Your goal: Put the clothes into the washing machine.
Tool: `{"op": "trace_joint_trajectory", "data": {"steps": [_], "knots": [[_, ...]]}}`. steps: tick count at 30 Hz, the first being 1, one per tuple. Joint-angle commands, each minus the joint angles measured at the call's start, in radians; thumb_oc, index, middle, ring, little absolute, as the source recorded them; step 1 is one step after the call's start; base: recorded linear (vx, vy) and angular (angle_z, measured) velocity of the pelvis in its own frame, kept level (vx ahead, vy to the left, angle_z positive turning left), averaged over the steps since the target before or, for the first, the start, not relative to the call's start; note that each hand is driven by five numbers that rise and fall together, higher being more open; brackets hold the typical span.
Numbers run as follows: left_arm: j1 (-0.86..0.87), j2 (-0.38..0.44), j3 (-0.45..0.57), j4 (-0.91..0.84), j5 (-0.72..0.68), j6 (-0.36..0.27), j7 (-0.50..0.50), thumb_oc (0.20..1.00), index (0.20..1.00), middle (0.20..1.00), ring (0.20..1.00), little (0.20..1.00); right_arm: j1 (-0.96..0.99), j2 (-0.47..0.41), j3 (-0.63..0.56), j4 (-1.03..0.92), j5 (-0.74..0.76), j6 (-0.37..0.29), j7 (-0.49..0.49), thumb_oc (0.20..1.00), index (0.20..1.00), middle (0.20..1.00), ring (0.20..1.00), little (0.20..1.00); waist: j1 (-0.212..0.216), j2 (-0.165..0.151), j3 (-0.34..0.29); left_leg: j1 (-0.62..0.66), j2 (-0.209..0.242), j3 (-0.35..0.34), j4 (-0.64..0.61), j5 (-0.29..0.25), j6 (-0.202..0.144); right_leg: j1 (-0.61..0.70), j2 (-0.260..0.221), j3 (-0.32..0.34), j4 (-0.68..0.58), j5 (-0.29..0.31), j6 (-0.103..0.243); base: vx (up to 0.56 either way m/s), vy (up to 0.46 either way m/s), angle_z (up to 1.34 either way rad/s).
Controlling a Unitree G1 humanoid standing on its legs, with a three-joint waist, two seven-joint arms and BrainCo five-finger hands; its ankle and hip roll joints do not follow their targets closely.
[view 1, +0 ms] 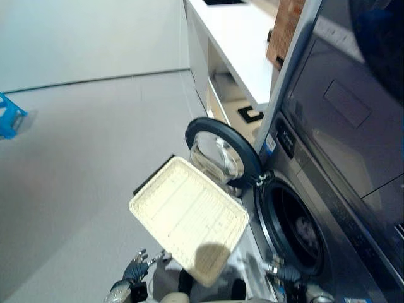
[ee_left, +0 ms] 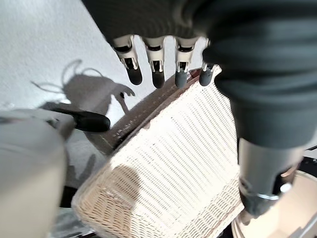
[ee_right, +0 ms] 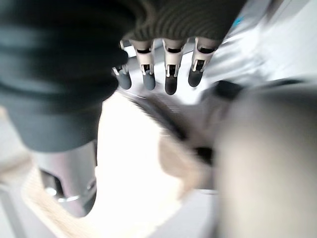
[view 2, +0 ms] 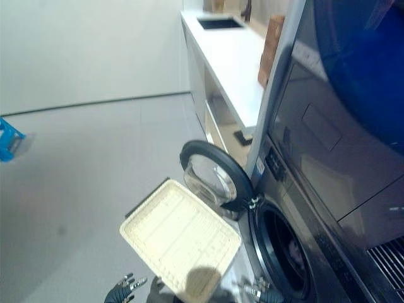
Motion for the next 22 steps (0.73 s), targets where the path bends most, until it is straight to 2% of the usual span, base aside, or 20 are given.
{"op": "trace_joint_trajectory", "data": {"steps": [1, 2, 9, 12, 14, 16, 22], "knots": [[-0.058, -0.017, -0.03, 0.036, 0.138, 0.022, -0.011, 1.0, 1.0, 1.0, 1.0, 1.0, -0.06, -0.005, 0.03, -0.023, -0.131, 0.076, -0.047, 1.0, 1.0, 1.0, 1.0, 1.0, -0.005, -0.028, 0.019, 0.044, -0.077, 0.039, 0.022, -0.086, 0.016, 0.0, -0.004, 0.011, 0.007, 0.02, 0.047, 0.09, -0.015, 0.05], [-0.058, -0.025, -0.058, 0.047, 0.187, 0.029, -0.03, 1.0, 1.0, 1.0, 1.0, 1.0, -0.058, 0.001, 0.055, -0.02, -0.189, 0.035, -0.061, 1.0, 1.0, 1.0, 1.0, 1.0, -0.01, -0.027, -0.001, 0.063, -0.083, 0.031, 0.026, -0.099, 0.023, 0.02, 0.001, 0.023, 0.003, 0.014, 0.045, 0.07, -0.013, 0.03], [-0.031, -0.063, -0.084, 0.051, 0.171, 0.048, -0.082, 1.0, 1.0, 1.0, 1.0, 1.0, -0.049, 0.025, 0.068, -0.014, -0.215, 0.062, -0.051, 1.0, 1.0, 1.0, 1.0, 1.0, -0.01, -0.029, -0.032, 0.1, -0.107, 0.014, 0.077, -0.153, 0.044, 0.073, 0.006, 0.06, -0.005, 0.0, 0.036, 0.04, -0.013, -0.01], [-0.025, -0.068, -0.09, 0.058, 0.204, 0.061, -0.092, 1.0, 1.0, 1.0, 1.0, 1.0, -0.046, 0.034, 0.069, -0.014, -0.219, 0.065, -0.051, 1.0, 1.0, 1.0, 1.0, 1.0, -0.009, -0.03, -0.04, 0.113, -0.106, 0.013, 0.062, -0.151, 0.048, 0.08, 0.009, 0.06, -0.007, -0.002, 0.036, 0.01, -0.022, -0.01], [-0.025, -0.067, -0.113, 0.066, 0.295, 0.068, -0.099, 1.0, 1.0, 1.0, 1.0, 1.0, -0.048, 0.041, 0.074, -0.013, -0.236, 0.068, -0.056, 1.0, 1.0, 1.0, 1.0, 1.0, -0.009, -0.028, -0.048, 0.129, -0.099, 0.013, 0.029, -0.141, 0.049, 0.086, 0.015, 0.058, -0.013, -0.002, 0.038, 0.0, -0.036, 0.0], [-0.029, -0.064, -0.13, 0.068, 0.317, 0.07, -0.104, 1.0, 1.0, 1.0, 1.0, 1.0, -0.05, 0.044, 0.082, -0.013, -0.251, 0.062, -0.054, 1.0, 1.0, 1.0, 1.0, 1.0, -0.01, -0.027, -0.051, 0.134, -0.097, 0.013, 0.018, -0.136, 0.048, 0.088, 0.018, 0.057, -0.016, -0.001, 0.039, 0.0, 0.0, 0.0], [-0.034, -0.06, -0.146, 0.058, 0.292, 0.081, -0.103, 1.0, 1.0, 1.0, 1.0, 1.0, -0.055, 0.049, 0.109, -0.017, -0.273, 0.081, -0.059, 1.0, 1.0, 1.0, 1.0, 1.0, -0.009, -0.025, -0.06, 0.148, -0.096, 0.02, 0.016, -0.141, 0.049, 0.102, 0.017, 0.053, -0.026, -0.002, 0.039, 0.0, 0.0, 0.0]]}}
